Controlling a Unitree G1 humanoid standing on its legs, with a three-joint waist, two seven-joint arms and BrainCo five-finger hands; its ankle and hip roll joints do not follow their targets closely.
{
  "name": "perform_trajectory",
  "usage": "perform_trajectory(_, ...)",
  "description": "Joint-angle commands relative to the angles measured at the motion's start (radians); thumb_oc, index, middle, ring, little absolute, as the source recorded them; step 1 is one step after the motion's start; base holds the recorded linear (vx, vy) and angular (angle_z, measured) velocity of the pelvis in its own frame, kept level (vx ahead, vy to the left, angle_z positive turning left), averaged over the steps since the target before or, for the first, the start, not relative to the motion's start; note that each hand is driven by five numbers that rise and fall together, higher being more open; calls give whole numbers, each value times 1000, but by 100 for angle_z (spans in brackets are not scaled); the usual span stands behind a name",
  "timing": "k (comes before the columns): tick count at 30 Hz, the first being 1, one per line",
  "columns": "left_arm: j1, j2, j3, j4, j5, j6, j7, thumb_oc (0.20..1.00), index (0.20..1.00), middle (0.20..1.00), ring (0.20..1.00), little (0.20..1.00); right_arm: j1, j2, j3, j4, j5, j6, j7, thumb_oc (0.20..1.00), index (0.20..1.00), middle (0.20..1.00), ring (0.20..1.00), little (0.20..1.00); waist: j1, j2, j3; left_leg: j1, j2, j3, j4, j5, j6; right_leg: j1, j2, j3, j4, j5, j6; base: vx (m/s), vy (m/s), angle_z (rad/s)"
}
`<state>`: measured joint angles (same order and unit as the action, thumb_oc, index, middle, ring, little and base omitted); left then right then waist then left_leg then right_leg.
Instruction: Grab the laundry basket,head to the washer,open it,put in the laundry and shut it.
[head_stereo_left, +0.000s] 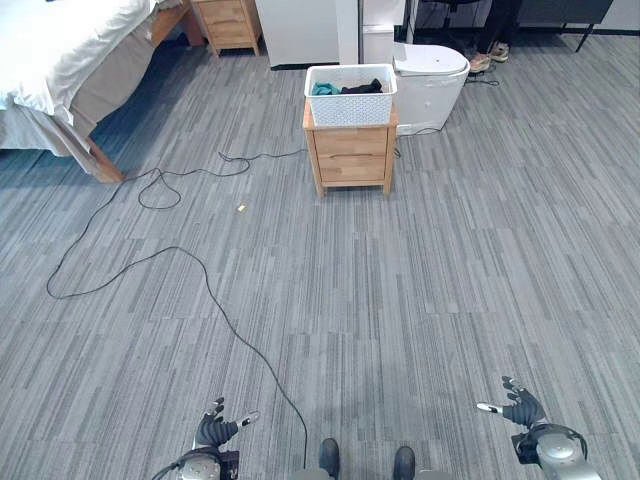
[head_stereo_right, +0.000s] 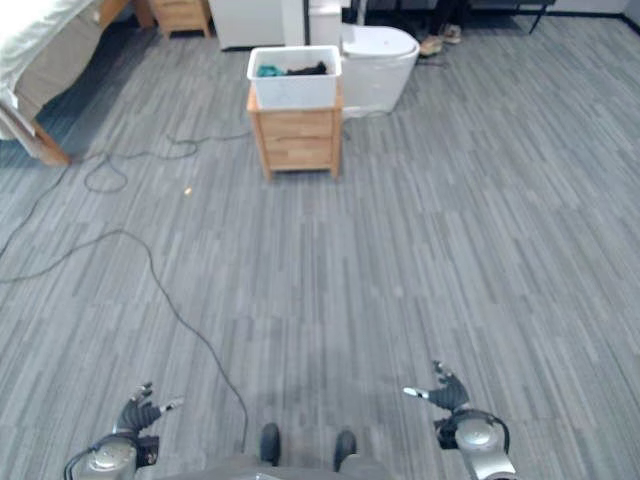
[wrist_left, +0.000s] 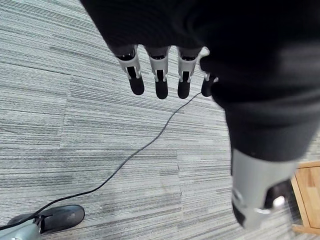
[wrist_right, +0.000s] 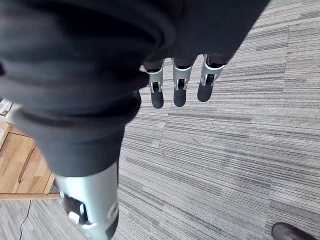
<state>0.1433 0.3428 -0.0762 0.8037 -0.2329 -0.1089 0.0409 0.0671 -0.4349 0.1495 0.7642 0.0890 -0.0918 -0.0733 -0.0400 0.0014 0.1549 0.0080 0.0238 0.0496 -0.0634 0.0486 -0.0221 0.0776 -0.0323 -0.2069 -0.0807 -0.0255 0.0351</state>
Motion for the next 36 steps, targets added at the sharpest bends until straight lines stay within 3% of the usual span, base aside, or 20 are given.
perform_trajectory(1, -28, 17, 6, 10, 5, -29, 5, 1000, 1000, 1000, 1000, 1000, -11, -4, -16, -9, 28, -32, -23, 1000, 1000, 1000, 1000, 1000, -18, -38, -27, -20, 7, 67, 65, -93, -23, -49, -11, 24, 45, -66, 52, 0, 0, 0)
perform_trajectory(15, -37, 53, 39, 21, 11, -25, 28, 1000, 1000, 1000, 1000, 1000, -50, 40, -17, 1, 41, -12, -35, 1000, 1000, 1000, 1000, 1000, -6, -65, -16, -26, -28, 105, 141, -181, 35, -98, -65, 78, 159, -72, 99, 38, 131, -17)
perform_trajectory(21, -54, 77, 40, 15, 15, -22, 39, 1000, 1000, 1000, 1000, 1000, -62, 61, 7, -20, 35, -2, -37, 1000, 1000, 1000, 1000, 1000, -5, -77, 16, -44, -50, 97, 197, -226, 69, -183, -84, 98, 357, -68, 127, 53, 183, -15)
perform_trajectory(24, -59, 87, 40, 10, 26, -18, 40, 1000, 1000, 1000, 1000, 1000, -67, 80, 37, -38, 25, -4, -29, 1000, 1000, 1000, 1000, 1000, -5, -84, 37, 10, -46, 120, 195, -254, 71, -270, -89, 30, 470, -24, 139, 167, 133, -19)
perform_trajectory(26, -59, 85, 39, 12, 25, -18, 41, 1000, 1000, 1000, 1000, 1000, -68, 78, 42, -38, 23, -4, -28, 1000, 1000, 1000, 1000, 1000, -5, -84, 40, 24, -49, 121, 191, -258, 72, -277, -91, 14, 457, -19, 138, 172, 52, -12)
perform_trajectory(29, -71, 71, 25, 33, 21, -13, 38, 1000, 1000, 1000, 1000, 1000, -75, 62, 57, -34, 15, -4, -31, 1000, 1000, 1000, 1000, 1000, -12, -81, 49, 91, -67, 117, 161, -291, 71, -320, -95, -92, 328, -2, 120, 256, 29, 5)
perform_trajectory(32, -82, 59, 17, 53, 21, -14, 37, 1000, 1000, 1000, 1000, 1000, -72, 55, 59, -33, 8, -1, -33, 1000, 1000, 1000, 1000, 1000, -23, -85, 56, 126, -77, 104, 162, -315, 58, -348, -100, -157, 217, 22, 128, 299, -34, 13)
perform_trajectory(36, -80, 50, 1, 49, 41, -18, 28, 1000, 1000, 1000, 1000, 1000, -50, 48, 60, -30, 3, 1, -32, 1000, 1000, 1000, 1000, 1000, -31, -89, 42, 153, -93, 75, 169, -344, 51, -334, -92, -138, 184, 24, 114, 269, -89, 44)
